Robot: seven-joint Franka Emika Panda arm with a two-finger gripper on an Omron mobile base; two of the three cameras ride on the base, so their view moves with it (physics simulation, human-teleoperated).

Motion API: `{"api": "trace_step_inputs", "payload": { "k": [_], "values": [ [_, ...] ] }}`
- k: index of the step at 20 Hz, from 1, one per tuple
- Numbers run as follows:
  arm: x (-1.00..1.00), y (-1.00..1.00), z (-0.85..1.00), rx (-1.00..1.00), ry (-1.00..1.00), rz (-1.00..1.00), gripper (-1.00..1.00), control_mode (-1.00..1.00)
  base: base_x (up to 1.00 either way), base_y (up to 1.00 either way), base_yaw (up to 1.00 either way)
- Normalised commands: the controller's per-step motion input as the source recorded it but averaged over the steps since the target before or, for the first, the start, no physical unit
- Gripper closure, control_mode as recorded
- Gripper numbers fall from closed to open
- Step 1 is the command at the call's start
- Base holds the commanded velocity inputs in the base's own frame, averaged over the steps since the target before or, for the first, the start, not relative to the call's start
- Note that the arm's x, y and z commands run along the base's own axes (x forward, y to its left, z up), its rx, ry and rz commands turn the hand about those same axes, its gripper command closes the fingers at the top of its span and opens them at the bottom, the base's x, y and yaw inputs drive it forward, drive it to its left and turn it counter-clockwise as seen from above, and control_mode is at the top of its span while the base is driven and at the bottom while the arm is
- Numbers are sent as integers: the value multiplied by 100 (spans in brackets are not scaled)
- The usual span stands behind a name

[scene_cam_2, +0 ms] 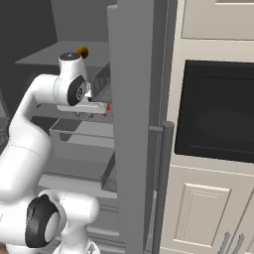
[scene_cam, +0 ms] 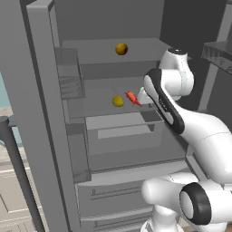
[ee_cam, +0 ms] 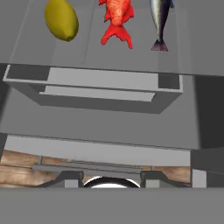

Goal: Place one lemon and one fish in each tupperware on the nearby counter, to pack two identical lunches.

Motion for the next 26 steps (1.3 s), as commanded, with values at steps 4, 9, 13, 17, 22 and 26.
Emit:
{"api": "trace_step_inputs", "payload": {
  "k": [4, 9, 13, 17, 22, 26],
  "values": [
    [-5, 7, 0, -1, -5, 0, -100, -100, 0, 0, 0],
    [-15, 18, 17, 4, -30, 0, -100, -100, 0, 0, 0],
    [-29, 1, 53, 10, -41, 0, -100, -100, 0, 0, 0],
    [-9, 1, 93, 2, -36, 0, -100, -100, 0, 0, 0],
    [0, 8, 93, 2, -27, 0, -100, -100, 0, 0, 0],
    [13, 22, 70, 11, -20, 0, -100, -100, 0, 0, 0]
  ]
}}
